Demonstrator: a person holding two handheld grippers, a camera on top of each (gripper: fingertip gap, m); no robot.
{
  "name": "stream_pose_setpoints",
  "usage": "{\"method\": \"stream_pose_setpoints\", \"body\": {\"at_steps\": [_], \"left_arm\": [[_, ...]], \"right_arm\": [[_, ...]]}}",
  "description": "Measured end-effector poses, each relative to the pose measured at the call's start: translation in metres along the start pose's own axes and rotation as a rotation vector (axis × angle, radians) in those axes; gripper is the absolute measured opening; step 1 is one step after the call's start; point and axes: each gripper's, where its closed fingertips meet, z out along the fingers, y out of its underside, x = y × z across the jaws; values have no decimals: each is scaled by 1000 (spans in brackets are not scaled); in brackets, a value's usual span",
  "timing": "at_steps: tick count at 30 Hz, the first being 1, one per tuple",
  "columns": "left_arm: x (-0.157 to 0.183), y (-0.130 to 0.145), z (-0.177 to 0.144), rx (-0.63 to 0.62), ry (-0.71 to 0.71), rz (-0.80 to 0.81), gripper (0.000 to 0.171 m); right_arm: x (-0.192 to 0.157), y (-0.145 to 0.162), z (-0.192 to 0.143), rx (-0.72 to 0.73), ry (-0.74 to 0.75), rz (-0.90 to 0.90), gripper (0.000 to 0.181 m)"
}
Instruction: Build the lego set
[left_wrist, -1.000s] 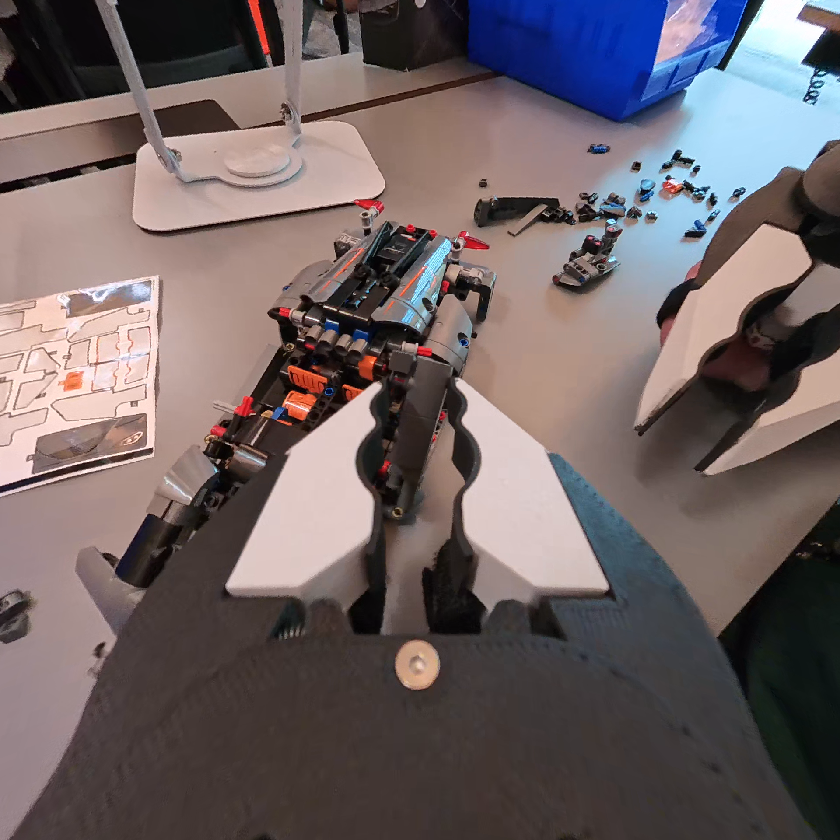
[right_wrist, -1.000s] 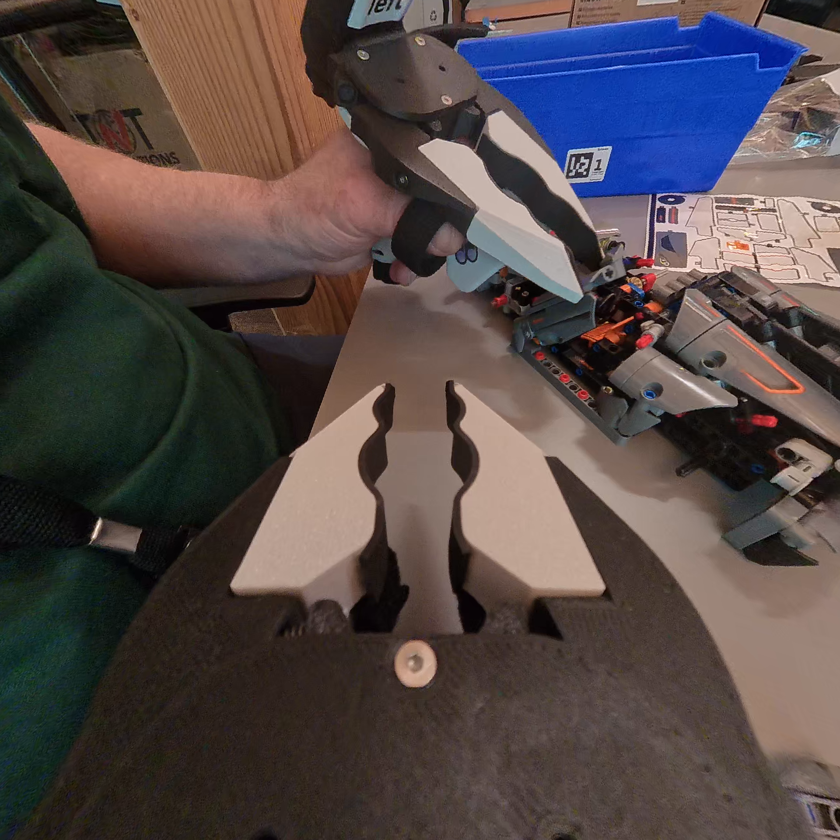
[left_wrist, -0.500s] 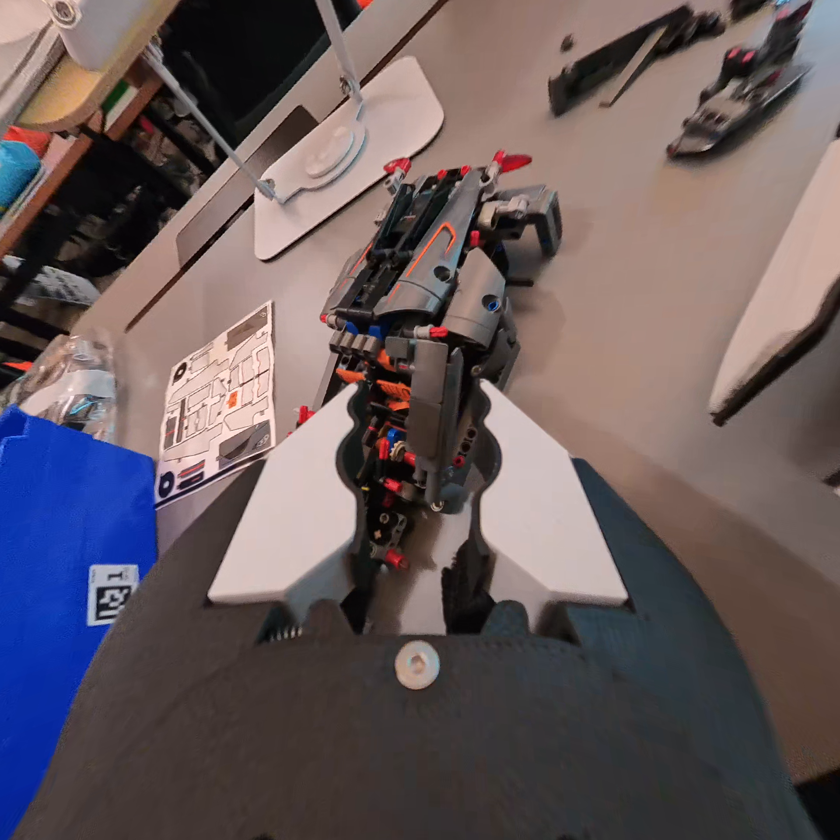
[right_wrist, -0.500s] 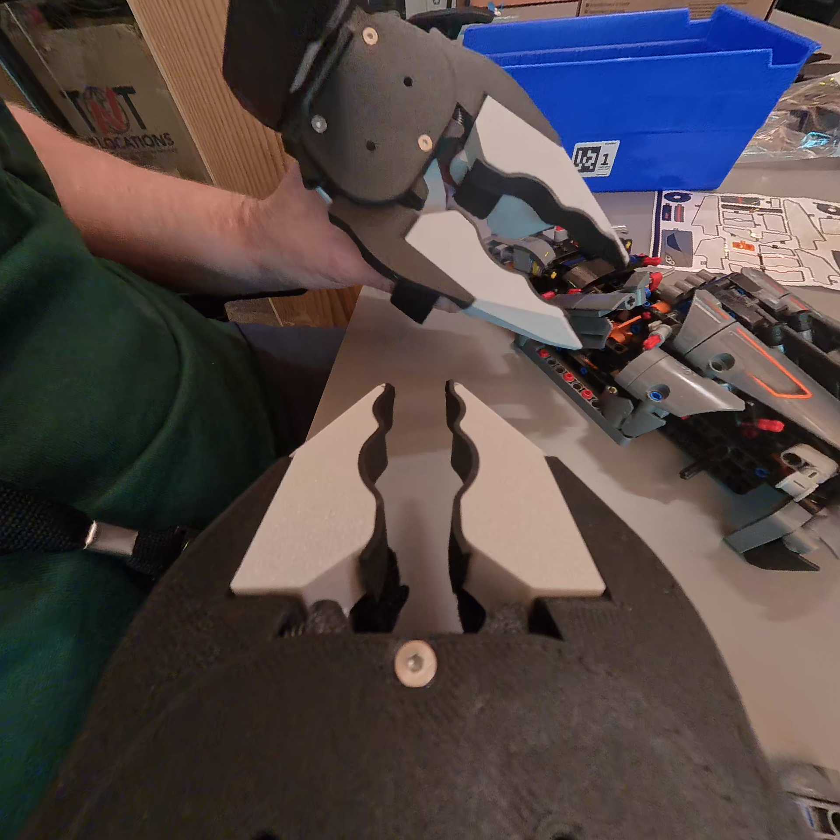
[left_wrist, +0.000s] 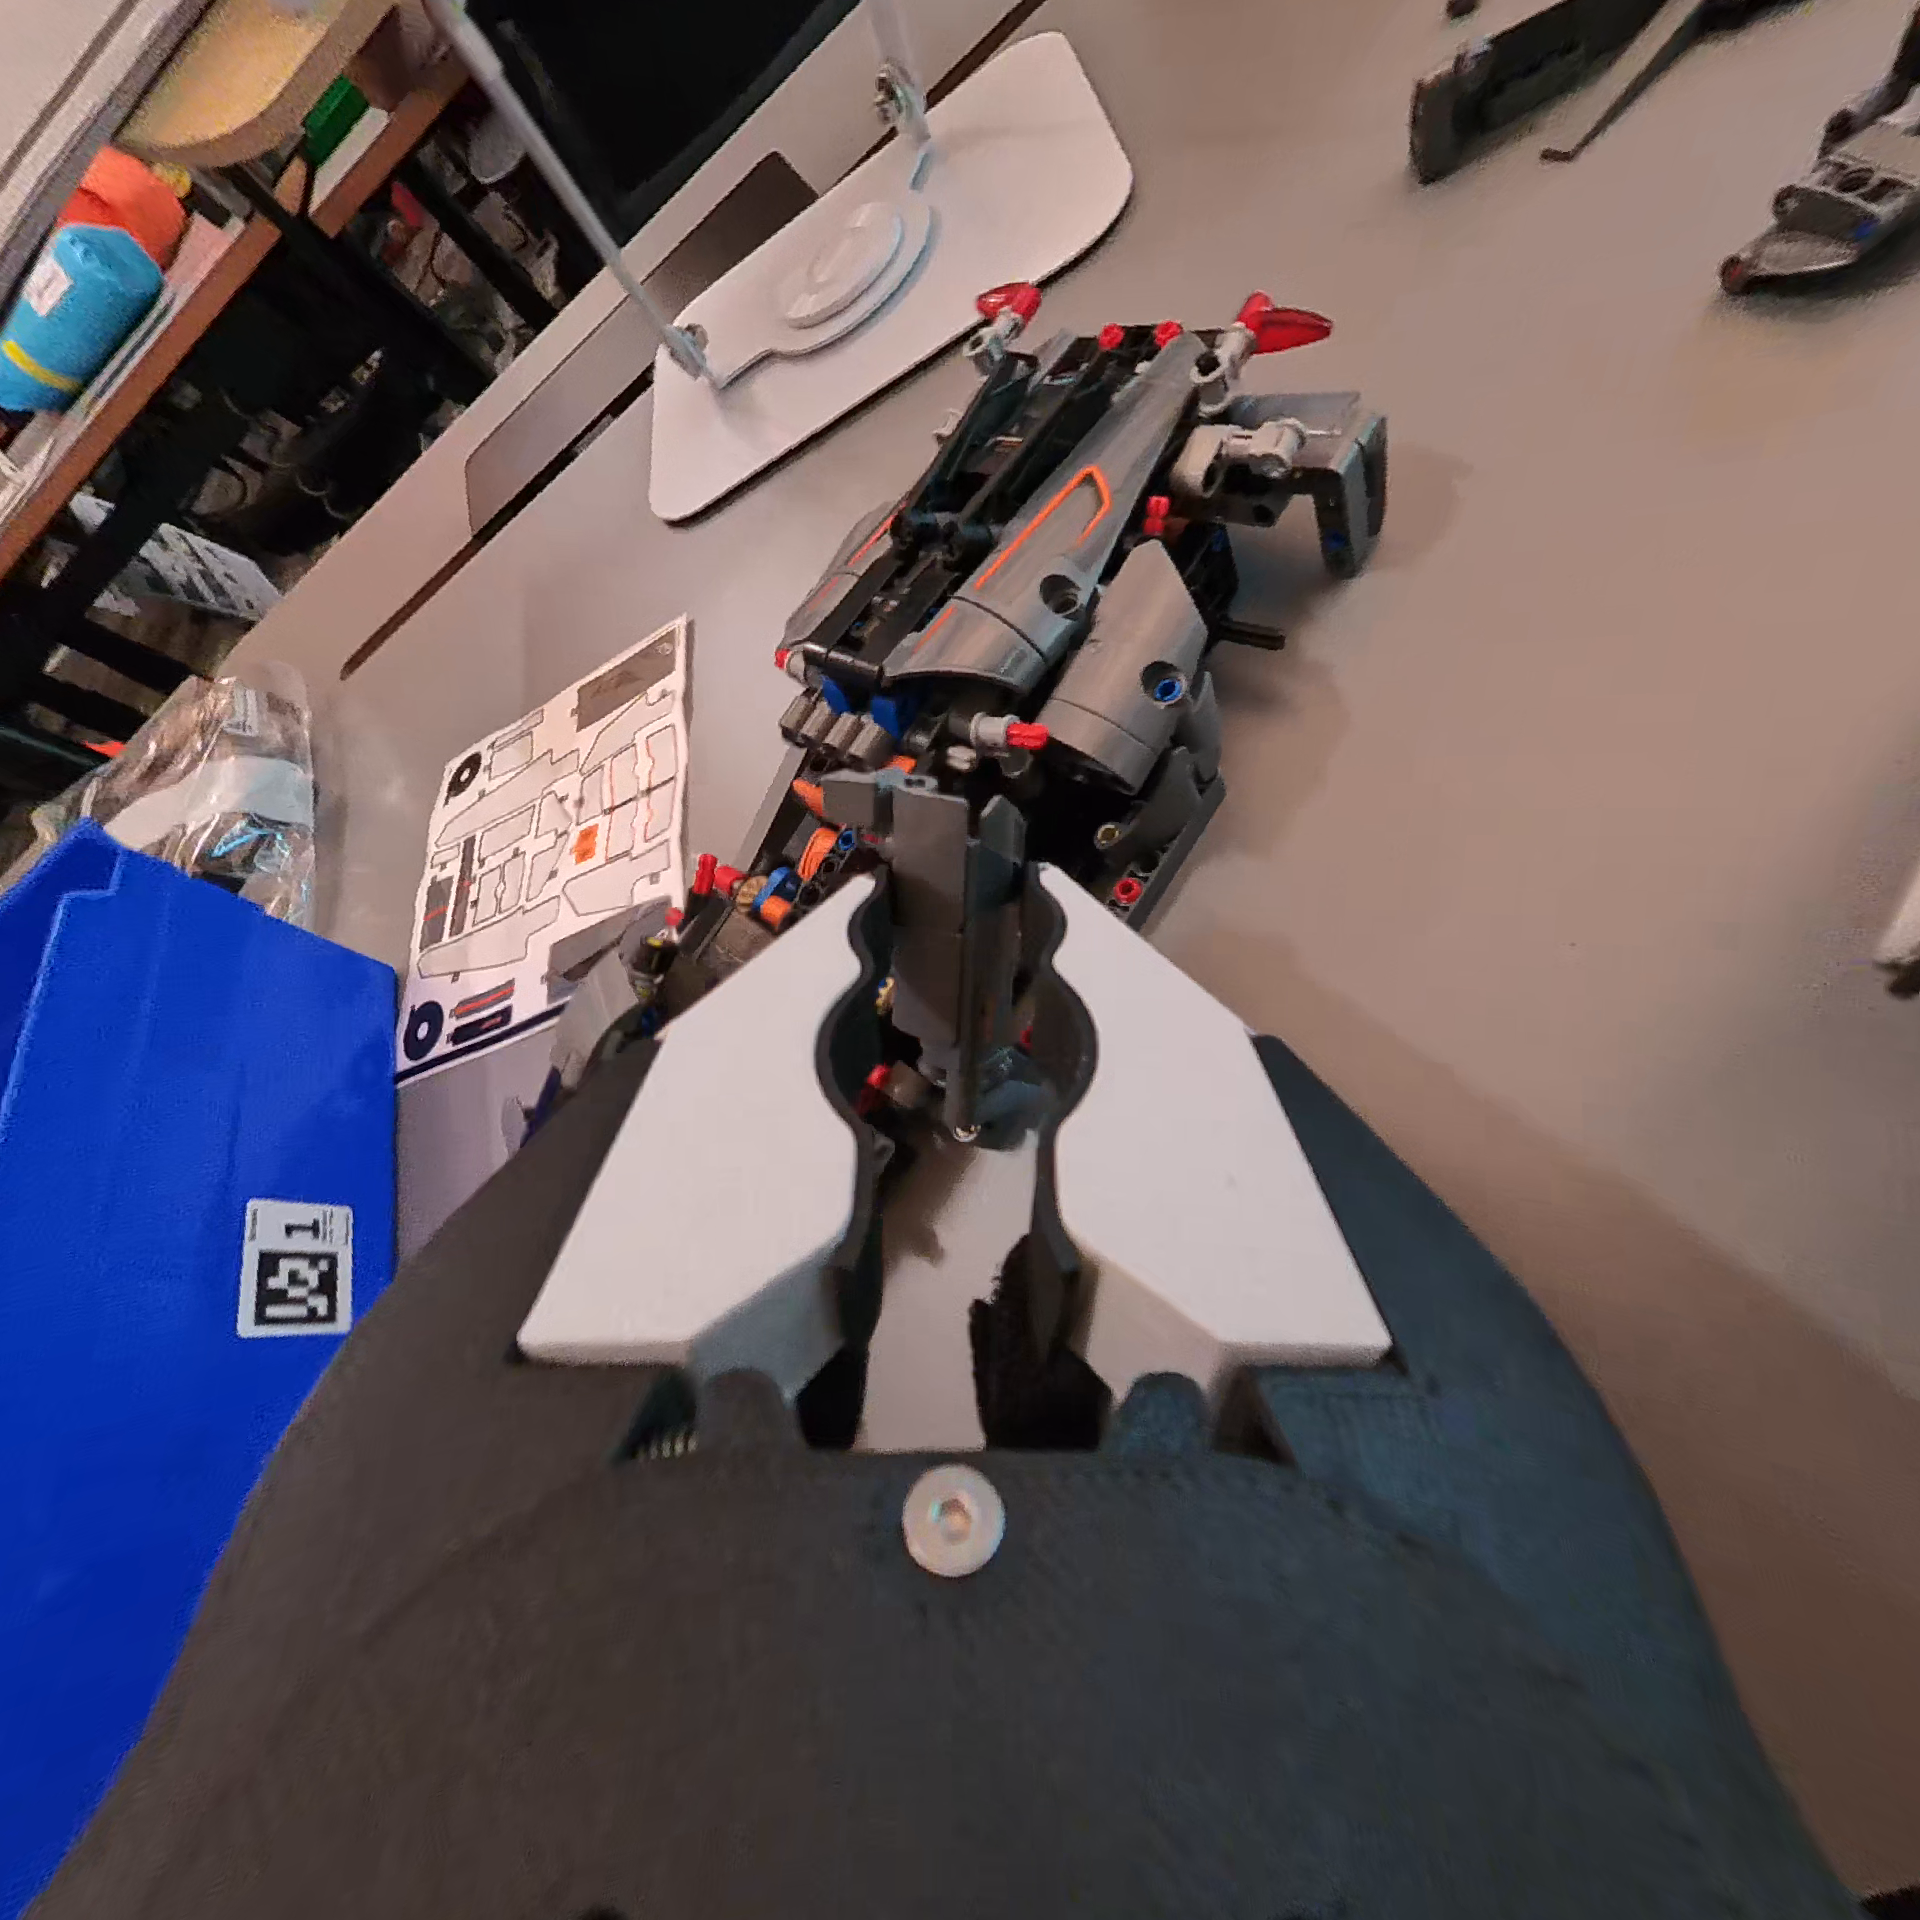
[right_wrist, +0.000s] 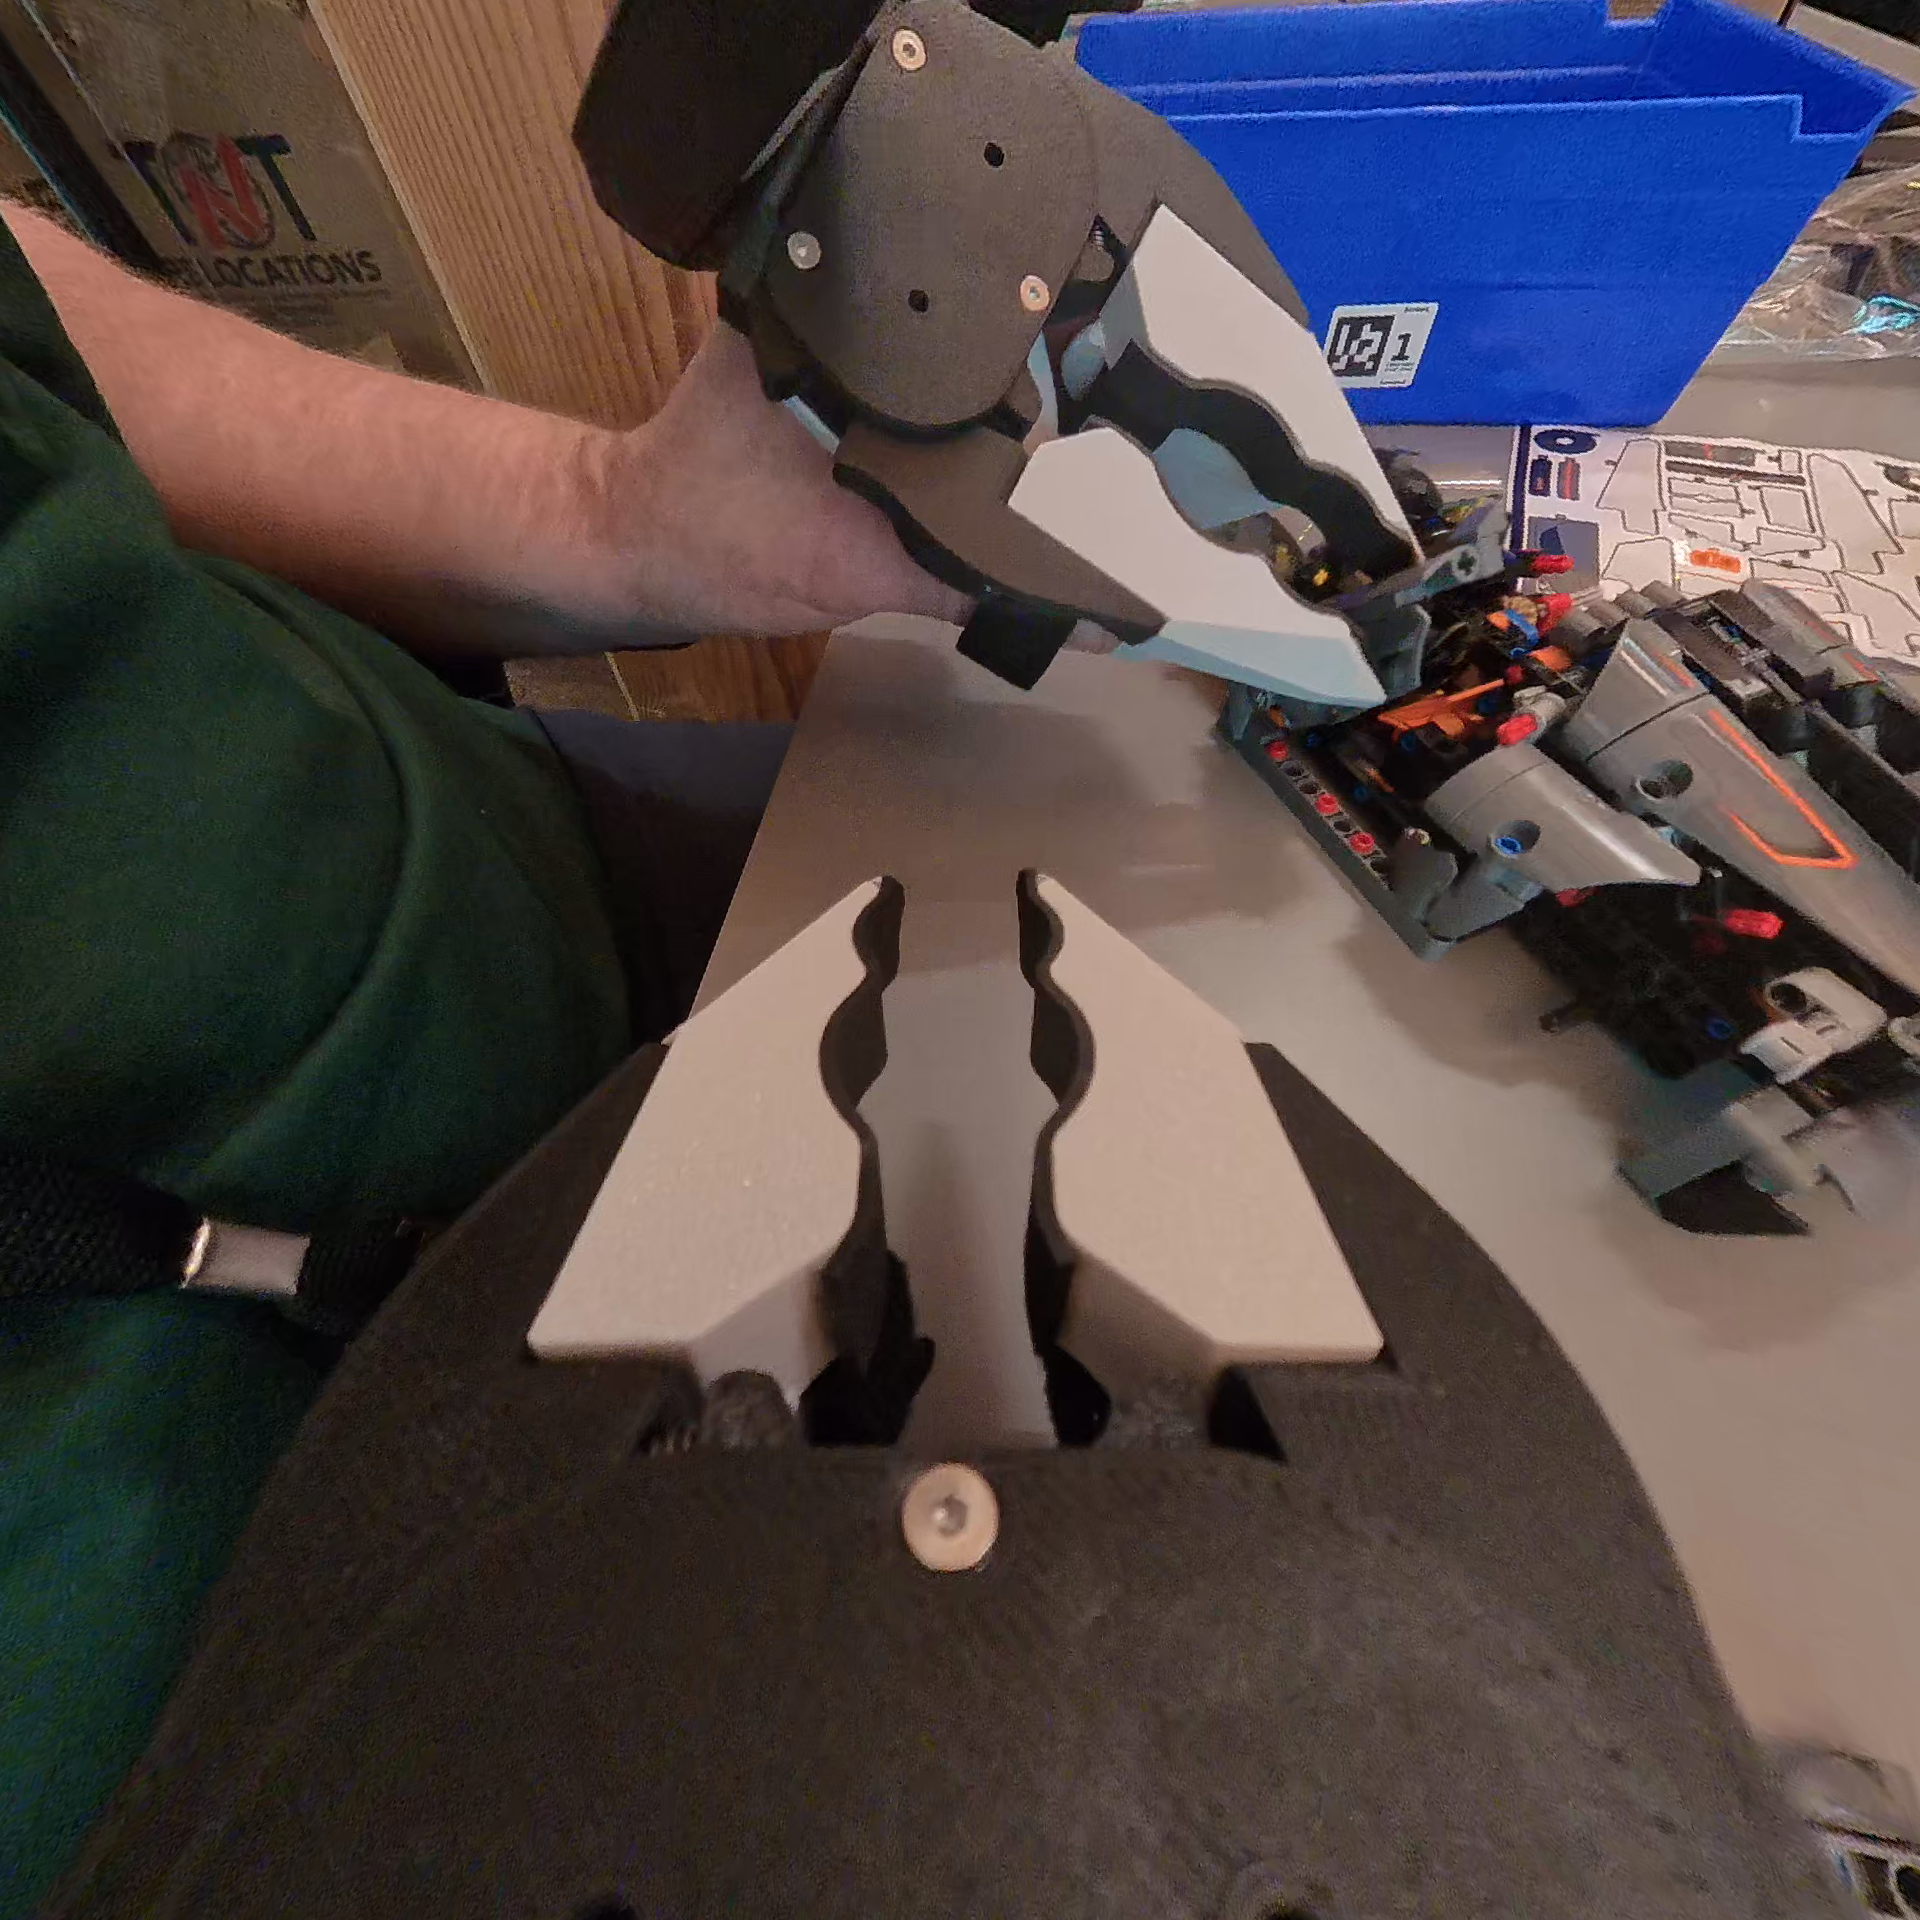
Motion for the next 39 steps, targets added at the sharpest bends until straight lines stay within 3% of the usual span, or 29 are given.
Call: {"method": "stream_pose_setpoints", "body": {"at_steps": [9,39], "left_arm": [[-23,16,-2,22,-16,-136,25],[-40,21,-10,182,139,-550,24]], "right_arm": [[-1,1,1,-6,-2,-3,21],[-2,2,2,-13,-14,-2,20]]}}
